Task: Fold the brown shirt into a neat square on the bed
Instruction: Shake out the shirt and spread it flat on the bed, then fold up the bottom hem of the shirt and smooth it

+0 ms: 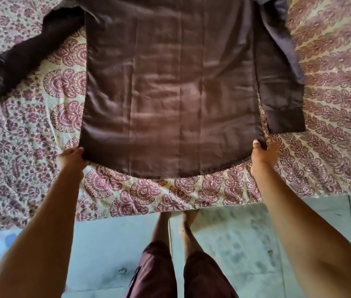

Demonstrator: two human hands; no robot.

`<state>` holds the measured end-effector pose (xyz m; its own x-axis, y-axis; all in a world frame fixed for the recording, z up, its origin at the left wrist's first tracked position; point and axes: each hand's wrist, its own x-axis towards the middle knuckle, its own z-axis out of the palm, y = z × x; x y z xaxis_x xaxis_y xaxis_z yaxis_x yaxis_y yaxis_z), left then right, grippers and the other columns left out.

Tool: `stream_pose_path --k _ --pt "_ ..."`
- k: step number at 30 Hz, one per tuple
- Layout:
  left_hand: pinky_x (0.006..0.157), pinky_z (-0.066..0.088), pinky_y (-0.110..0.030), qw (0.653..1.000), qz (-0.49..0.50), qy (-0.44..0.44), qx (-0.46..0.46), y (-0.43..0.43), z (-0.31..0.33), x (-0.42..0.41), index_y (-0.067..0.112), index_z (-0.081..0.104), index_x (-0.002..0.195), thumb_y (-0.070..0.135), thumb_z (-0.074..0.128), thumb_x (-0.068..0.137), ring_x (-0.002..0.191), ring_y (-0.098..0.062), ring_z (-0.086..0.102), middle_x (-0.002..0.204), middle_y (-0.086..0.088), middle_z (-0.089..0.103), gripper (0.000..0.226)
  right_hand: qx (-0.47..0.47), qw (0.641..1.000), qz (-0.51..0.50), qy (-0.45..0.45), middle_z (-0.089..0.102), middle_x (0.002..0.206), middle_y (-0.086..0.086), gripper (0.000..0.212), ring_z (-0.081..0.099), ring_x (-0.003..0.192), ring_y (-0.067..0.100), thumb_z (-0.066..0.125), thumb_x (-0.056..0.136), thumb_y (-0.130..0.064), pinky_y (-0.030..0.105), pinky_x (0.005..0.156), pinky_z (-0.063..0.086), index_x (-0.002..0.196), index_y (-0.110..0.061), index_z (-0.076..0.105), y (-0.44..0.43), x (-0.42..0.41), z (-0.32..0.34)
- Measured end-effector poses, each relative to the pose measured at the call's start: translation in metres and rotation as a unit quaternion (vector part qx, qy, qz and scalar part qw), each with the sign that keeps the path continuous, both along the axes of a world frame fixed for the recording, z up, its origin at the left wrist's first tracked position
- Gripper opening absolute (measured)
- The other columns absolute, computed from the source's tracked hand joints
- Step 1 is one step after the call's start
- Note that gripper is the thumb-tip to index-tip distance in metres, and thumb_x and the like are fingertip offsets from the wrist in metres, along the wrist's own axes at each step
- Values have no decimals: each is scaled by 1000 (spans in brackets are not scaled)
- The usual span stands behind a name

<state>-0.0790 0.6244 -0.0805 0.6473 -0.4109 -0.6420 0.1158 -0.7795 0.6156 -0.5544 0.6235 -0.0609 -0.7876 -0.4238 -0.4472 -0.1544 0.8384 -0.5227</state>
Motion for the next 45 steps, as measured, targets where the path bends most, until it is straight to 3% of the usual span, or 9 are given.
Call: stream_pose_path --k 3,7,16,21,27,35,39,42,45 --pt "35 41 -11 1000 -6 -12 -28 8 2 1 -3 62 97 8 58 89 30 0 49 58 -5 61 14 -62 996 -52 -25 66 99 17 32 60 83 26 61 89 -27 36 63 49 103 1 63 7 -9 -8" --pt "35 38 -13 1000 -3 13 -7 17 -1 4 12 54 73 12 59 90 27 0 46 33 10 52 18 -43 996 -70 -27 67 98 14 32 64 87 32 64 86 -31 47 78 54 101 -4 65 18 -14 -20" --pt "42 49 -15 996 -16 70 -47 35 10 -25 16 45 69 4 55 91 39 -3 59 65 1 63 26 -65 994 51 76 59 118 18 56 60 100 34 73 77 -27 36 75 47 123 -5 47 43 6 -3" --pt "41 49 -17 996 40 28 -72 34 6 -24 17 45 75 10 60 90 37 -4 56 70 -4 59 22 -2 972 166 167 47 126 16 38 53 106 34 62 86 -33 32 64 37 116 -11 56 36 2 -1" --pt "47 54 -24 996 49 -27 -66 27 0 -26 12 57 105 13 59 89 62 -19 59 97 -14 60 16 46 986 114 108 59 116 18 23 60 99 36 61 88 -24 34 67 42 104 -8 63 17 -15 -5" --pt "40 46 -16 993 93 -34 -69 25 -1 -30 11 55 83 8 57 90 59 -15 54 81 -9 59 8 -46 996 28 76 64 111 20 20 61 101 32 52 91 -10 28 68 37 107 1 58 21 -17 -2" --pt "69 57 -33 993 107 -7 -47 26 1 -28 9 53 79 7 58 89 62 -21 59 92 -17 62 12 -66 994 -83 -37 65 108 19 20 64 96 35 53 90 -13 37 77 53 103 -1 62 20 -23 -11" --pt "51 55 -23 996 80 19 -45 26 7 -31 9 53 97 15 62 89 60 -19 61 105 -19 60 13 -77 986 -123 -83 63 107 16 26 65 89 31 57 91 -25 36 66 56 104 -4 59 23 -22 -13" --pt "58 54 -26 993 62 69 -66 37 14 -55 9 43 124 12 63 88 76 -28 65 121 -20 56 42 -77 992 -82 -59 62 101 9 40 62 81 27 59 89 -33 34 59 55 114 -3 51 35 8 -5"
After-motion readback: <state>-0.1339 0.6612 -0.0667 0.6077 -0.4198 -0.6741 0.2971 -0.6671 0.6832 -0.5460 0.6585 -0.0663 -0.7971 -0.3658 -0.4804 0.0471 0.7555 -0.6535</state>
